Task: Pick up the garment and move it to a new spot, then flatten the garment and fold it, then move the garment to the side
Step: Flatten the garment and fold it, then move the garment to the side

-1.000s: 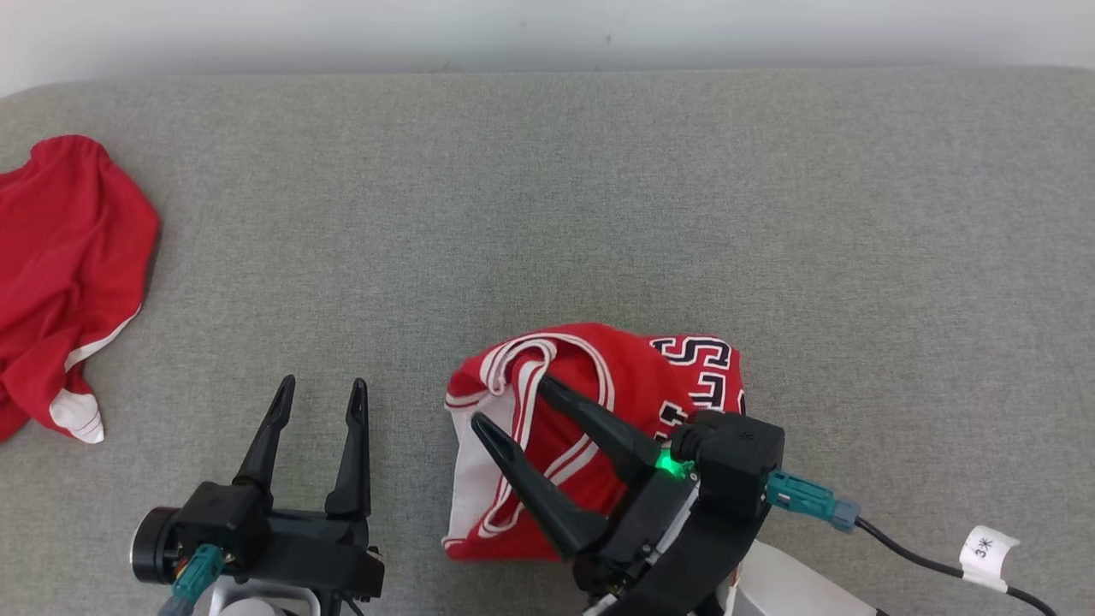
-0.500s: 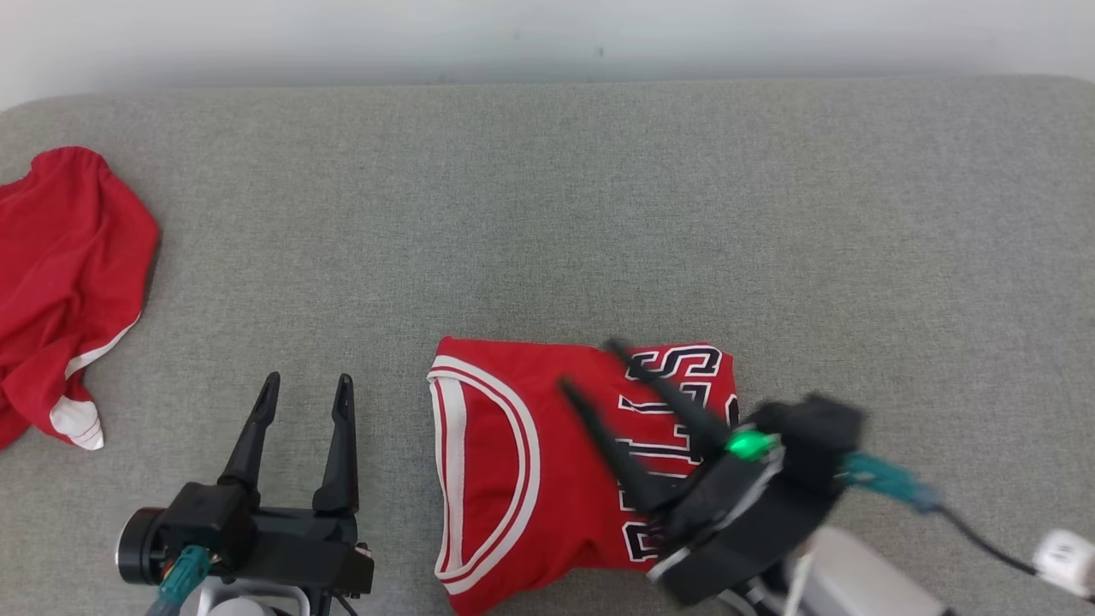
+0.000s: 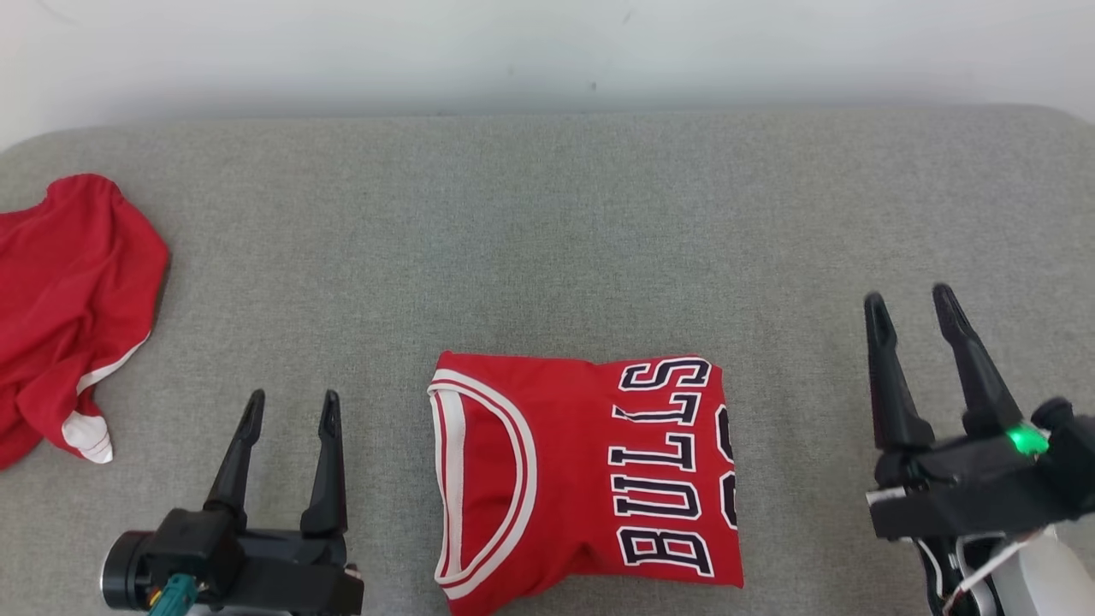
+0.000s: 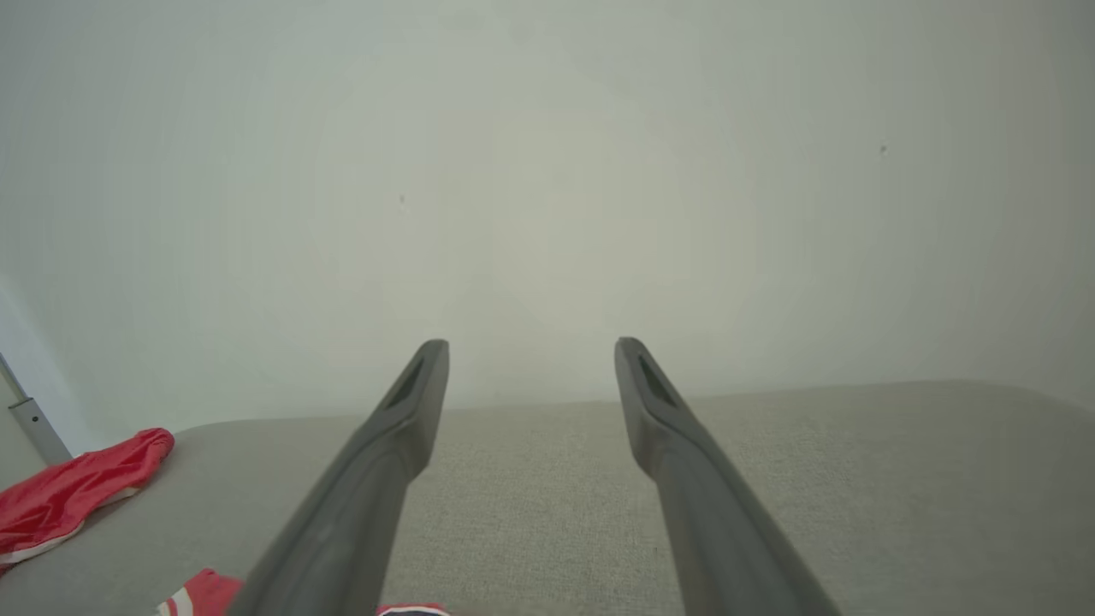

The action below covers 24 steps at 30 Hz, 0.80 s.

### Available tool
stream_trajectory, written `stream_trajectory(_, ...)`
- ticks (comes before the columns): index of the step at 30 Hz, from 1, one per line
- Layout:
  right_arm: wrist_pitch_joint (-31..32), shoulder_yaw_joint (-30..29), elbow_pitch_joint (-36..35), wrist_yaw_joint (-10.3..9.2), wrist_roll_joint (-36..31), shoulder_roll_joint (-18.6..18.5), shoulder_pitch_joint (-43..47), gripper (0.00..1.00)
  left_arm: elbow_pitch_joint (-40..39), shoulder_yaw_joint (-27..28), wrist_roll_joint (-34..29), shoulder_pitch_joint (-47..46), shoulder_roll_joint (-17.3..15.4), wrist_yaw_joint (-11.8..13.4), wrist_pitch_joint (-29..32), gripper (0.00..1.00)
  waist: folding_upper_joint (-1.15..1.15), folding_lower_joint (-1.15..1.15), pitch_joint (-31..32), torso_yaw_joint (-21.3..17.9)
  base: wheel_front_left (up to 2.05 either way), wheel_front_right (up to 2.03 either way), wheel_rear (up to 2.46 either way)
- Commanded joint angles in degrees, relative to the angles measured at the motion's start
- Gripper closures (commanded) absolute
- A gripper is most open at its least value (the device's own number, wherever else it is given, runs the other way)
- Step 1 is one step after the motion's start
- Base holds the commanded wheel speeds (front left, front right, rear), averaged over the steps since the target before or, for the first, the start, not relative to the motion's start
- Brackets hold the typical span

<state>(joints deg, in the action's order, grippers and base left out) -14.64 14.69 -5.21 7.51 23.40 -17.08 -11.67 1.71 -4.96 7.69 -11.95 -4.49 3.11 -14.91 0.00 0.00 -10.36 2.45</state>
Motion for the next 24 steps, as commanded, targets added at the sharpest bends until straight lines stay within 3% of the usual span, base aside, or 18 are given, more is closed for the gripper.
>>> stream_trajectory(1, 0.0, -0.6, 0.4, -0.04, -1.1, -0.5, 1.7, 0.0, -0.3, -0.1, -0.4, 1.4, -0.3, 0.2, -0.2, 0.0, 0.0, 0.0, 0.8, -0.2, 0.0, 0.0, 0.0)
stream_trajectory(5, -0.2, -2.2, 2.3, -0.04, -3.4, -1.5, 5.5, 0.0, -0.7, -0.1, 0.0, 3.2, -0.6, 0.3, 0.0, 0.0, 0.0, 0.0, 2.4, -0.5, 0.0, 0.0, 0.0)
stream_trajectory(13, -0.4, -4.0, 4.8, -0.04, -4.5, -0.1, 11.3, 0.0, -0.8, 0.2, 0.5, 6.1, -1.6, 0.6, 1.1, 0.0, 0.0, 0.0, 5.1, -0.8, 0.0, 0.0, 0.0)
stream_trajectory(24, -0.1, -4.3, 5.3, -0.04, -5.1, 0.6, 12.2, 0.0, -1.1, -0.2, 0.3, 5.8, -2.3, 1.0, 1.6, 0.0, 0.0, 0.0, 5.5, -1.0, 0.0, 0.0, 0.0)
